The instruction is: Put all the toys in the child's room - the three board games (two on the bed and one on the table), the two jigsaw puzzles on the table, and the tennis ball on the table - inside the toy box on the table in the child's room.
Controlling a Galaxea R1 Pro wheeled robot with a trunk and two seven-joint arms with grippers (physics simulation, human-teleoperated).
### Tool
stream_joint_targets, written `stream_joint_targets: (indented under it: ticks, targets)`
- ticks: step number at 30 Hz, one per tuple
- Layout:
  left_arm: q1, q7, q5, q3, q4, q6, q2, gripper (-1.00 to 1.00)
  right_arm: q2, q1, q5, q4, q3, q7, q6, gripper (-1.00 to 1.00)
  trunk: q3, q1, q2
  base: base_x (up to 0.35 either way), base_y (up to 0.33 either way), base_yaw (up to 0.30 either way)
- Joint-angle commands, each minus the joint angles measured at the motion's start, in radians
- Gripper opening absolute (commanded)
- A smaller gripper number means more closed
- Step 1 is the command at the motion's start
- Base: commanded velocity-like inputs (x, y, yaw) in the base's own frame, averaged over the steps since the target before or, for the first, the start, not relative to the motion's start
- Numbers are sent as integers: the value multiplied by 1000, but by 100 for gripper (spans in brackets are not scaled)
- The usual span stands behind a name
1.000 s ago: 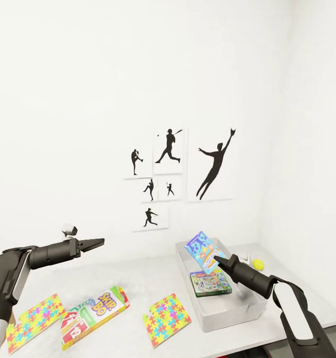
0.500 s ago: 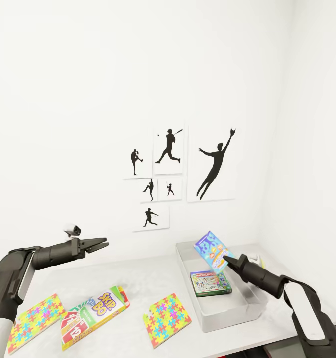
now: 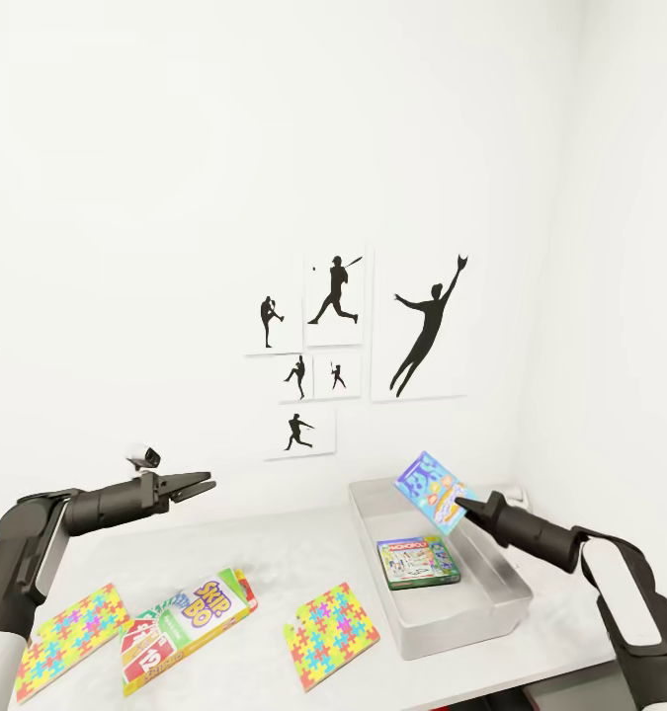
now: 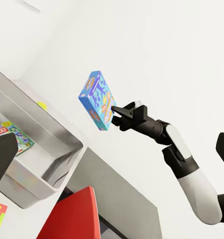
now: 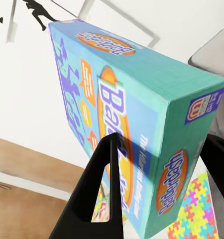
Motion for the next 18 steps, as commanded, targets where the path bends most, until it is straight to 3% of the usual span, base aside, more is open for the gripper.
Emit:
stream_joint_targets:
  ticks: [1, 7, 8, 13, 18]
  targets:
    - [0, -4, 0, 0, 0, 11, 0, 100, -6, -6, 8, 6, 0, 10, 10, -100, -1, 0, -1, 0, 0, 0]
    - [0, -5, 0, 2, 0, 11, 1, 100, -39, -40, 9, 40, 28, 10, 42, -100, -1, 0, -1, 0, 0, 0]
    - [-1, -5, 0, 1, 0, 10, 1, 100, -88, -110, 9, 144, 55, 11, 59, -100, -1, 0, -1, 0, 0, 0]
    - [-1, -5, 0, 0, 0, 10, 0, 100, -98, -126, 9, 161, 77, 11, 59, -100, -1, 0, -1, 0, 0, 0]
    - [-1, -5, 0, 0, 0, 10, 0, 100, -102, -148, 9, 175, 139, 11, 59, -100, -1, 0, -1, 0, 0, 0]
